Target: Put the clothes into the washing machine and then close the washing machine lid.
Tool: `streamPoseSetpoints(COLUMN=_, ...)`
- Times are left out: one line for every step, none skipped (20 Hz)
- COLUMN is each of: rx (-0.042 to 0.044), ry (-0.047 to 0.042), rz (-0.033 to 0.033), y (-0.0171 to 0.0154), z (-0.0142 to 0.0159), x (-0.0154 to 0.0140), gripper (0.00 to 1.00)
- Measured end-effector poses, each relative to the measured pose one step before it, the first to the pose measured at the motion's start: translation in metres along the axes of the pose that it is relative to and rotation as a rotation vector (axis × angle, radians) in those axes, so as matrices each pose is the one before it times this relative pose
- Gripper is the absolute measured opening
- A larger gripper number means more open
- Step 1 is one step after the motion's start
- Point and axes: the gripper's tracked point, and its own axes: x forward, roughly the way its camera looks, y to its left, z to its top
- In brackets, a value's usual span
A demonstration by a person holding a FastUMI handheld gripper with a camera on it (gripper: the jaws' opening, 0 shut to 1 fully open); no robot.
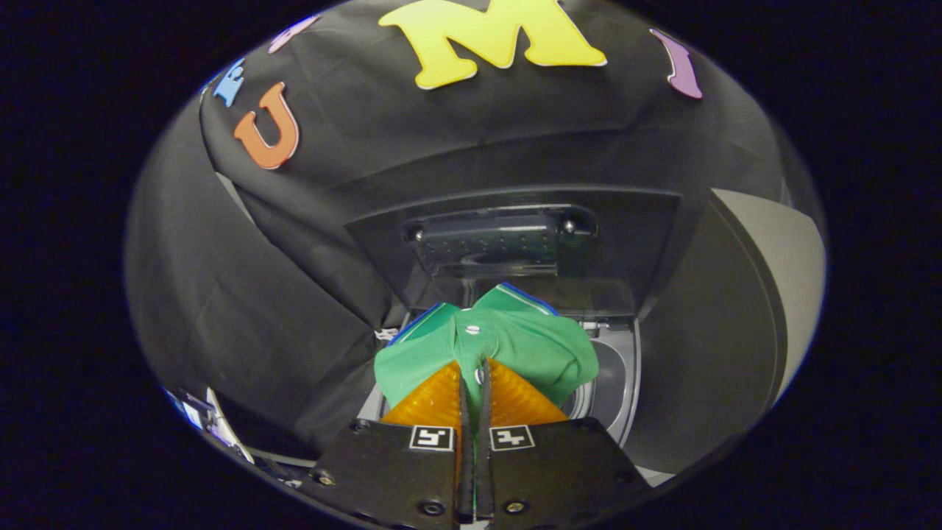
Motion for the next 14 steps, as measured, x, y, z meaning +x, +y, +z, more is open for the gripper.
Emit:
streamPoseSetpoints(rx=0.00203, ry=0.00096, rz=-0.00798, y=-0.00359, z=-0.00259, x=0.008, gripper=0.05)
streamPoseSetpoints(rx=0.00116, ry=0.00542, rz=-0.00649, y=-0.00274, z=-0.00375, x=0.00884, gripper=0.05)
streamPoseSetpoints(rx=-0.00148, ry=0.00999, rz=0.00141, y=-0.0025, z=-0.00408, x=0.0079, gripper=0.05)
streamPoseSetpoints(rx=-0.00284, ry=0.00271, rz=-0.00329, y=-0.00289, z=-0.00322, x=0.00834, gripper=0.05)
streamPoseSetpoints(rx=-0.00444, ry=0.00056, rz=-0.01432, y=-0.00477, z=-0.00207, x=0.00736, gripper=0.05)
streamPoseSetpoints(rx=-0.00181, ry=0.00366, rz=-0.01212, y=-0.0042, z=-0.00265, x=0.00813, gripper=0.05)
streamPoseSetpoints(rx=0.00096, ry=0.00613, rz=-0.0094, y=-0.00557, z=-0.00264, x=0.00823, gripper=0.05)
streamPoseSetpoints(rx=0.0051, ry=0.00759, rz=-0.00604, y=-0.00274, z=-0.00512, x=0.00415, gripper=0.05)
streamPoseSetpoints(rx=0.01041, ry=0.01018, rz=0.00513, y=-0.00049, z=-0.00498, x=0.00779, gripper=0.05)
streamPoseSetpoints(rx=0.00211, ry=0.01197, rz=-0.0025, y=-0.00176, z=-0.00426, x=0.0076, gripper=0.05)
streamPoseSetpoints(rx=-0.00343, ry=0.00688, rz=-0.00854, y=-0.00308, z=-0.00409, x=0.00663, gripper=0.05)
streamPoseSetpoints(rx=-0.00859, ry=0.00438, rz=-0.00475, y=-0.00133, z=-0.00289, x=0.00645, gripper=0.05)
streamPoseSetpoints(rx=-0.00586, ry=0.00523, rz=-0.00318, y=-0.00001, z=-0.00453, x=0.00628, gripper=0.05)
streamPoseSetpoints(rx=-0.00045, ry=0.00804, rz=-0.00618, y=-0.00131, z=-0.00468, x=0.00361, gripper=0.05)
